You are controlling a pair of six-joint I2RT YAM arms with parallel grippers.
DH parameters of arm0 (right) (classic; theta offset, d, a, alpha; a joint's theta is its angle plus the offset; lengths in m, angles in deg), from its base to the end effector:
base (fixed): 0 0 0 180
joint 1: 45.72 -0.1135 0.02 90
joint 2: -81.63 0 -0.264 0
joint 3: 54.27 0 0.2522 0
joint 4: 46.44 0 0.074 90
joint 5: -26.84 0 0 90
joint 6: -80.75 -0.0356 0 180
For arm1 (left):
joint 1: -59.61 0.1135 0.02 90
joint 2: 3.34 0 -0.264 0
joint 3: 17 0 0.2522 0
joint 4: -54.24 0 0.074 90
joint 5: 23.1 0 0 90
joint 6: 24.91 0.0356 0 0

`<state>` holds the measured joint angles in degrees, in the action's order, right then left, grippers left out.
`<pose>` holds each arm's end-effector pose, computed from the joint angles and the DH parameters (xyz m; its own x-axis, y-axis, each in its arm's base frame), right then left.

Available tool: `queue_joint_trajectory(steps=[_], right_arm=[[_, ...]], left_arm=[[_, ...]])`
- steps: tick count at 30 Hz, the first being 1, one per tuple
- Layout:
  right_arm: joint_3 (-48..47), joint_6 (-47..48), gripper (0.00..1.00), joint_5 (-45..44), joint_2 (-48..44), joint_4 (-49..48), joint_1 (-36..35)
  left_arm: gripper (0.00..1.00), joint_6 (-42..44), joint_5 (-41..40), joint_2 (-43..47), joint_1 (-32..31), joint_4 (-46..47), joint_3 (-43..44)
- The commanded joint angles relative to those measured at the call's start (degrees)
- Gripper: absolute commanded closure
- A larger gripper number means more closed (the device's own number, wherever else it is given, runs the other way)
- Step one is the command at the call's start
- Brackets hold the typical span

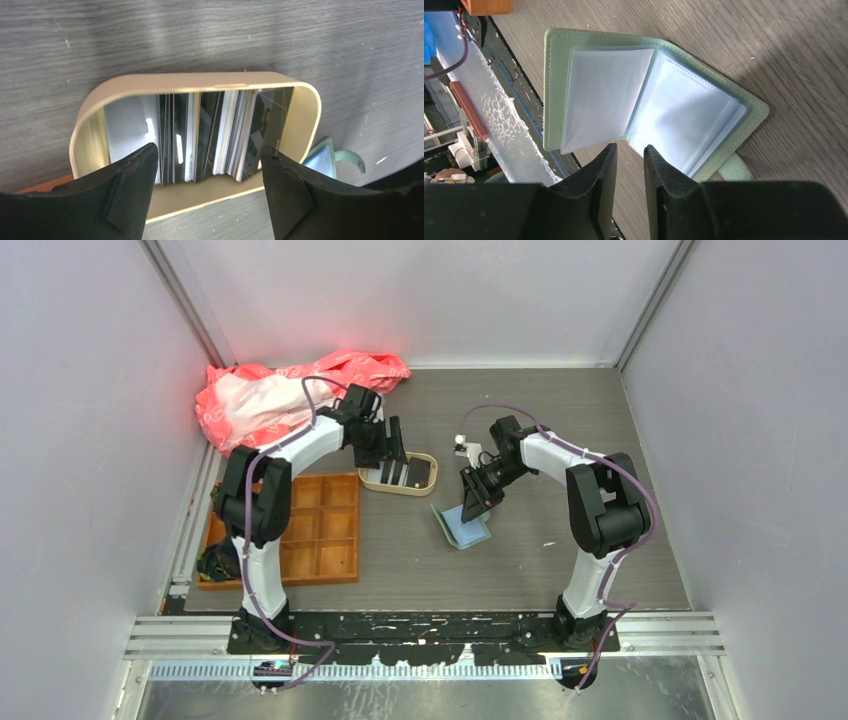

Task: Put the credit cards into the card holder
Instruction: Pick up the credit card from the storage box.

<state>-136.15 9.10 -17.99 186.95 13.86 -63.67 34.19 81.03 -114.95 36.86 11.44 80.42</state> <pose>0.3080 0.1263 0.1693 -0.8060 -0.4944 -0.3254 -0.5738 0.5175 0.6348 0.3848 -0.1708 0.2061 -0.9191 -0.1546 -0.3623 0.0299 0.8898 -0.4554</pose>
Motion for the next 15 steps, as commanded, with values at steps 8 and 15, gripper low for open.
queue_joint_trajectory(steps=[8,15], right_arm=[[-0.35,1.25,0.68,1.41,-2.4,0.31,-0.28],[-0.44,1.32,0.68,1.42,-2.35,0.39,-0.33]], left_arm=[[0.25,2.43,3.19,-4.76,0.46,-2.69,4.33],[0.36,-3.38,11.81,-3.84,0.44,5.16,-0.93]])
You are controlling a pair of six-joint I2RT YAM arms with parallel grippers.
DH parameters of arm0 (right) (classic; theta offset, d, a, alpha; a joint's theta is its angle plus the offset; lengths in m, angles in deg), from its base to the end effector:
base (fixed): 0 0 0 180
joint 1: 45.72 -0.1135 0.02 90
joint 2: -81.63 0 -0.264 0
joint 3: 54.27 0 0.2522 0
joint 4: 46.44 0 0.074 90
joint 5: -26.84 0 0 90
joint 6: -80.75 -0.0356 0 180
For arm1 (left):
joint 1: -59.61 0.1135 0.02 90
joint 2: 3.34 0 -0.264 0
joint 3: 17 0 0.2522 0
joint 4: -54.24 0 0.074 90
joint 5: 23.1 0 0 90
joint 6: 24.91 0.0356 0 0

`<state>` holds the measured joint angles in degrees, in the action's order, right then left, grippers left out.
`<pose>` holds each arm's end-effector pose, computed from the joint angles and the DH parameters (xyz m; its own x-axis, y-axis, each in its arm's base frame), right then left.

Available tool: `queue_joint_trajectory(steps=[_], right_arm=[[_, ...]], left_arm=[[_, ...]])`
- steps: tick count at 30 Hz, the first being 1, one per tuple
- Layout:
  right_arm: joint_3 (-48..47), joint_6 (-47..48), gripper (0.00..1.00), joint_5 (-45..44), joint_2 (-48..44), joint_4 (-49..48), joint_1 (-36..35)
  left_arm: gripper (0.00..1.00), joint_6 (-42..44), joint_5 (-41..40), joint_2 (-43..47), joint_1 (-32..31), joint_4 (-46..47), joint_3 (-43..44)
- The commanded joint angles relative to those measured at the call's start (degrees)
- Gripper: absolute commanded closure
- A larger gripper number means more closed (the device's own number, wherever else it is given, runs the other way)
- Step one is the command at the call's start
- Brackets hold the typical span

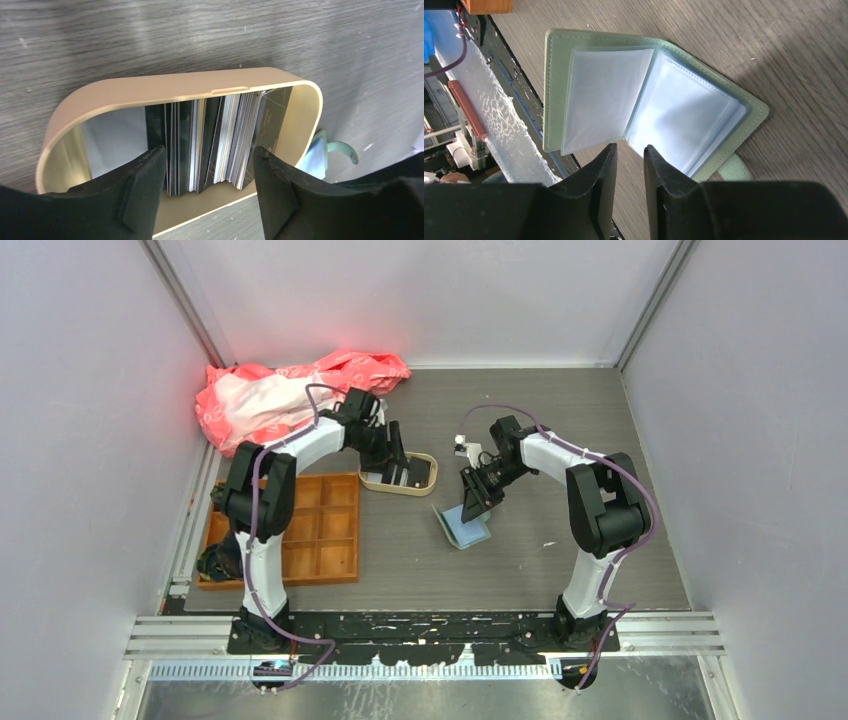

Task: Put the credit cards into the card holder
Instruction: Pick up the credit card from the storage box.

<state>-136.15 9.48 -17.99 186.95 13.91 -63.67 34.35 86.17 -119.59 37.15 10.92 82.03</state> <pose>0.3079 0.1263 0.1693 -0.8025 -0.4979 -0.3288 -0.5786 0.5144 0.6330 0.3934 -0.1754 0.1819 -0.9526 -0.1283 -0.2758 0.0276 0.8665 -0.4984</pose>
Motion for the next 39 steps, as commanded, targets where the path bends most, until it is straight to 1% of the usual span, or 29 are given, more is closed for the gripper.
queue_joint_trajectory(steps=[1,5,9,15,19,25,29,32,35,39], right_arm=[[-0.42,0.89,0.68,1.42,-2.39,0.35,-0.28],[-0.44,1.05,0.68,1.5,-2.47,0.35,-0.27],[-0.44,1.05,0.68,1.61,-2.57,0.45,-0.31],[-0.44,1.07,0.68,1.59,-2.63,0.48,-0.32],[-0.44,1.11,0.68,1.5,-2.83,0.48,-0.3],[-0.43,1.19,0.68,1.5,-2.83,0.59,-0.32],[-0.49,1.25,0.68,1.45,-2.92,0.68,-0.28],[-0.53,1.32,0.68,1.41,-2.93,0.65,-0.27],[-0.53,1.4,0.68,1.42,-2.93,0.61,-0.3],[-0.51,1.39,0.68,1.2,-2.93,0.64,-0.3]], left_arm=[[0.38,-4.71,7.8,1.1,0.18,7.24,-3.34],[0.45,-9.6,11.61,2.83,0.14,13.63,-6.84],[0.47,-13.63,14.26,4.62,0.03,18.99,-8.68],[0.5,-15.48,15.24,5.48,-0.73,21.01,-9.25],[0.51,-17.73,15.55,5.3,-1.17,24.0,-10.29],[0.5,-18.7,16.02,3.45,-2.09,24.96,-10.29],[0.51,-21.21,17.09,3.01,-2.75,29.02,-11.27],[0.57,-23.1,17.61,2.79,-2.94,31.96,-12.08],[0.58,-23.43,17.11,2.34,-3.16,32.02,-12.55],[0.63,-24.15,16.14,2.05,-3.37,32.43,-13.64]])
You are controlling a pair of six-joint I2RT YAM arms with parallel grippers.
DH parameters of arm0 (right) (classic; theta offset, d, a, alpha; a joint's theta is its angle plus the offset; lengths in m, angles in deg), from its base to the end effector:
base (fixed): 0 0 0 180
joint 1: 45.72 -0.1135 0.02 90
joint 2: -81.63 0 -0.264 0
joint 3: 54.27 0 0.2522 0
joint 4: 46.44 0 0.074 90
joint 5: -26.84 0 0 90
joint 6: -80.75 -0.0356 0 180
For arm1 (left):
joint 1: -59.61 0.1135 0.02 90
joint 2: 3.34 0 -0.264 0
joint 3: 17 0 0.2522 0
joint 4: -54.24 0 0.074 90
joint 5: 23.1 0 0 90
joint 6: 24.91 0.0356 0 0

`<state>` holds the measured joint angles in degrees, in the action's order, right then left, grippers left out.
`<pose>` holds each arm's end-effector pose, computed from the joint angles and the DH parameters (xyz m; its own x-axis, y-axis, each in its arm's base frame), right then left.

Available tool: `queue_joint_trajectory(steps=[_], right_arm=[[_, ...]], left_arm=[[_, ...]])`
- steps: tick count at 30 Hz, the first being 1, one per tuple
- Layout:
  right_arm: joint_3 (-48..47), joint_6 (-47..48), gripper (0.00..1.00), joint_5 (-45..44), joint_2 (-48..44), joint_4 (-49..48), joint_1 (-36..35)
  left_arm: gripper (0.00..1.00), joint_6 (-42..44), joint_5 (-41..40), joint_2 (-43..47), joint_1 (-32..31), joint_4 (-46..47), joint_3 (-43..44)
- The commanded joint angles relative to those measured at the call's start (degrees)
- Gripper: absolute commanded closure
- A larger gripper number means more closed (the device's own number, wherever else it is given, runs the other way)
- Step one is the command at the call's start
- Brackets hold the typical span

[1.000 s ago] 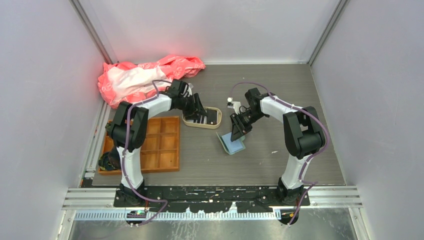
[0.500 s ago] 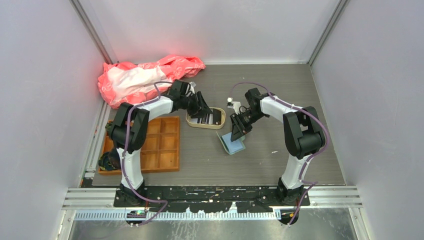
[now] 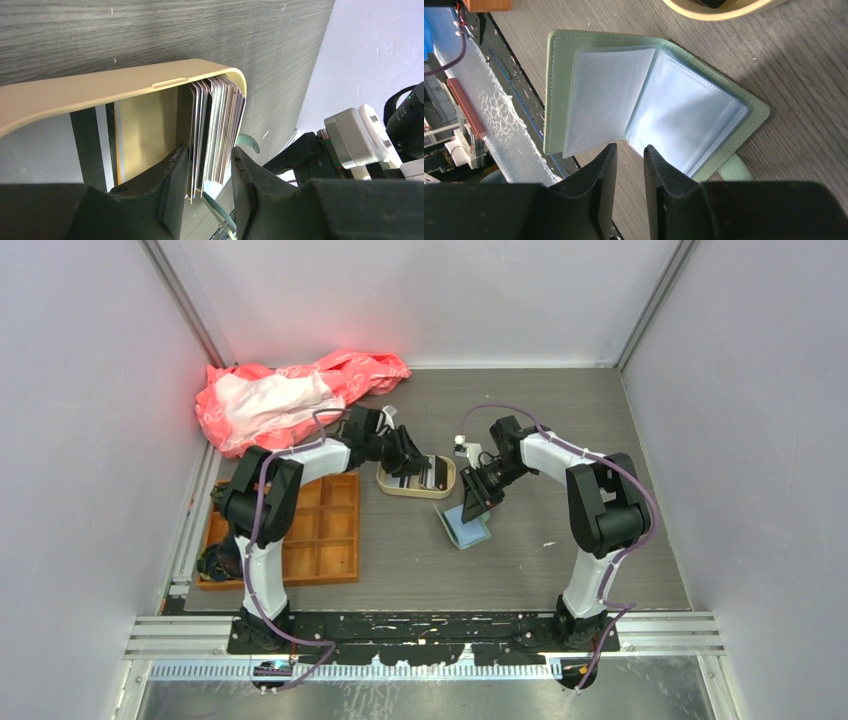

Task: Put the credit cards into the card holder
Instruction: Pick up the credit card from the storage box.

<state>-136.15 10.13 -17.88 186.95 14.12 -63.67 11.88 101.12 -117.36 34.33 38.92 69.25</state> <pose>0.3076 0.1262 0.1693 -0.7971 -0.5037 -0.3331 -0.5852 0.5082 0.6319 0.3768 -0.2001 0.1665 -0.9501 -0.2836 -0.1297 -0.0608 0.5764 -0.8149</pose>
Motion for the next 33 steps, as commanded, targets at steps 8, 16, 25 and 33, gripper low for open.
queue_joint_trajectory(steps=[8,16,25,33], right_arm=[[-0.52,0.63,0.68,0.96,-2.79,0.4,-0.25],[-0.53,0.68,0.68,0.95,-2.84,0.44,-0.22],[-0.48,0.7,0.68,0.8,-2.84,0.39,-0.2],[-0.48,0.83,0.68,0.7,-2.93,0.47,-0.22]], left_arm=[[0.78,-2.24,-0.3,-1.14,-1.46,4.7,-0.71],[0.69,0.83,-1.36,-3.53,-2.31,-0.71,2.01],[0.93,-0.46,0.06,-4.04,-2.49,0.9,2.83],[1.0,1.93,-3.23,-1.21,-2.18,-3.5,2.79]])
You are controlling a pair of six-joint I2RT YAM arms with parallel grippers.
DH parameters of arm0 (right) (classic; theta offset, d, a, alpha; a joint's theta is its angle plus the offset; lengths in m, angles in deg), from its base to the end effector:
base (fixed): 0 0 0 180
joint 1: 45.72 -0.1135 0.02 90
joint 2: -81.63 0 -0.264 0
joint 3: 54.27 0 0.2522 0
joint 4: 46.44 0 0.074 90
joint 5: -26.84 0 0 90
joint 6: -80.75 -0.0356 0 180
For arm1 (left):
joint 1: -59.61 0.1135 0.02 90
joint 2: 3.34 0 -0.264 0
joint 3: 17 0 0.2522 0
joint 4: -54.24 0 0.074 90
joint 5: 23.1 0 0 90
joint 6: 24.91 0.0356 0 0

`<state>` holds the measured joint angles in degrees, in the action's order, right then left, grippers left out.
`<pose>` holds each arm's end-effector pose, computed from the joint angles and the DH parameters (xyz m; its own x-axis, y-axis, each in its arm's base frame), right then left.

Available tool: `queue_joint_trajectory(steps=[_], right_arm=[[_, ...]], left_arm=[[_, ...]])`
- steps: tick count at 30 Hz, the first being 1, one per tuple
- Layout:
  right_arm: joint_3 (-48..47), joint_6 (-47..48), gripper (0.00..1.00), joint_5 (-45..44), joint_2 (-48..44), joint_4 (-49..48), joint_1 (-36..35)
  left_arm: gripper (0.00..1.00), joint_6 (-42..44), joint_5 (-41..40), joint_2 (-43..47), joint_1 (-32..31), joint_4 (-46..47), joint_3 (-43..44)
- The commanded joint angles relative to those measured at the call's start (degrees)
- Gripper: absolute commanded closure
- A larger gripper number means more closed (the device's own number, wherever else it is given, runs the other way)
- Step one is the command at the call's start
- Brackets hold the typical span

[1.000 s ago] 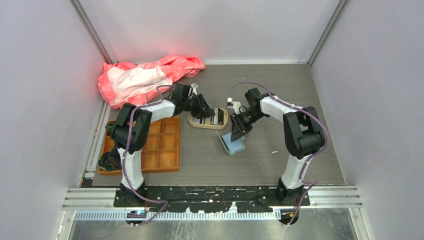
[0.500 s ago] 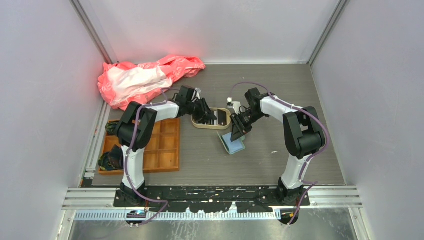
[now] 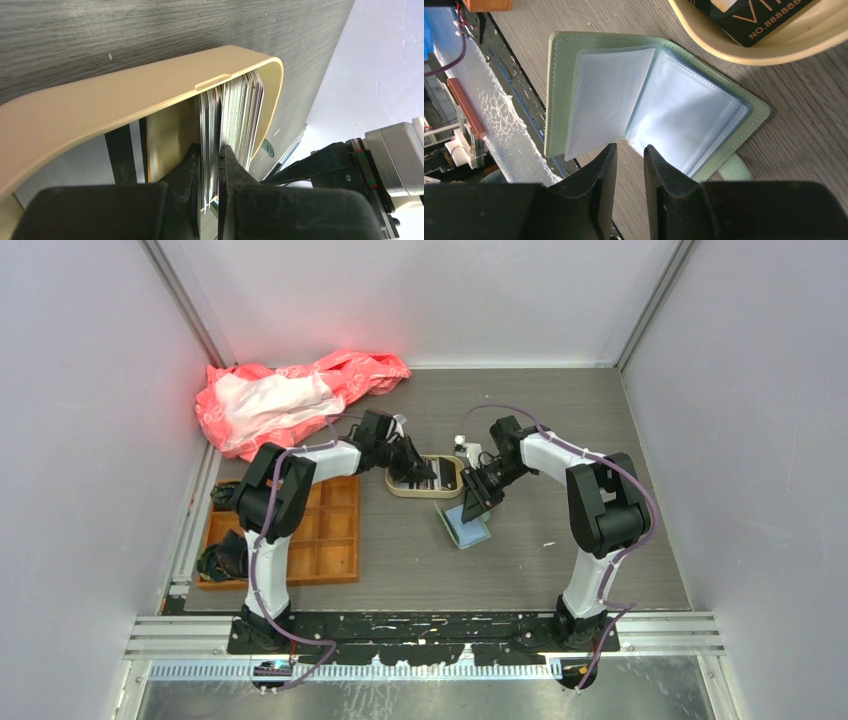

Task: Put the credit cards into the card holder
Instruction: Pick up the credit card from the storage box.

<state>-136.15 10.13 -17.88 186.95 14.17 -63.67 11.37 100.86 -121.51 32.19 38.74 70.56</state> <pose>0.3075 0.1262 0.1693 -0.7974 -0.5038 -0.3323 -0.5846 0.5083 0.6323 0.3756 -0.2173 0.1432 -0.9636 -0.2534 -0.0857 -0.0863 0.5977 -0.7971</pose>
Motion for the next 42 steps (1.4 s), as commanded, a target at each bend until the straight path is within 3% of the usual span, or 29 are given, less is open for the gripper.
queue_joint_trajectory(steps=[1,4,12,20,26,42], right_arm=[[-0.51,0.85,0.68,0.69,-2.93,0.38,-0.19],[-0.53,0.86,0.68,0.77,-2.84,0.39,-0.13],[-0.61,0.85,0.68,0.81,-2.68,0.47,-0.21],[-0.61,0.92,0.68,0.7,-2.75,0.52,-0.15],[-0.61,0.96,0.68,0.87,-2.7,0.59,-0.06],[-0.7,1.03,0.68,1.03,-2.58,0.65,0.03]], left_arm=[[1.0,4.13,-4.66,3.37,-0.05,-6.47,2.18],[1.0,6.91,-8.61,4.8,-0.09,-11.86,2.75],[1.0,7.83,-11.73,6.15,-1.52,-15.15,4.12],[0.71,4.27,-6.05,3.94,-1.76,-9.9,4.02],[0.59,0.72,-3.42,3.57,-1.84,-5.22,2.87],[0.57,-4.44,-1.83,-0.47,-2.94,1.25,2.7]])
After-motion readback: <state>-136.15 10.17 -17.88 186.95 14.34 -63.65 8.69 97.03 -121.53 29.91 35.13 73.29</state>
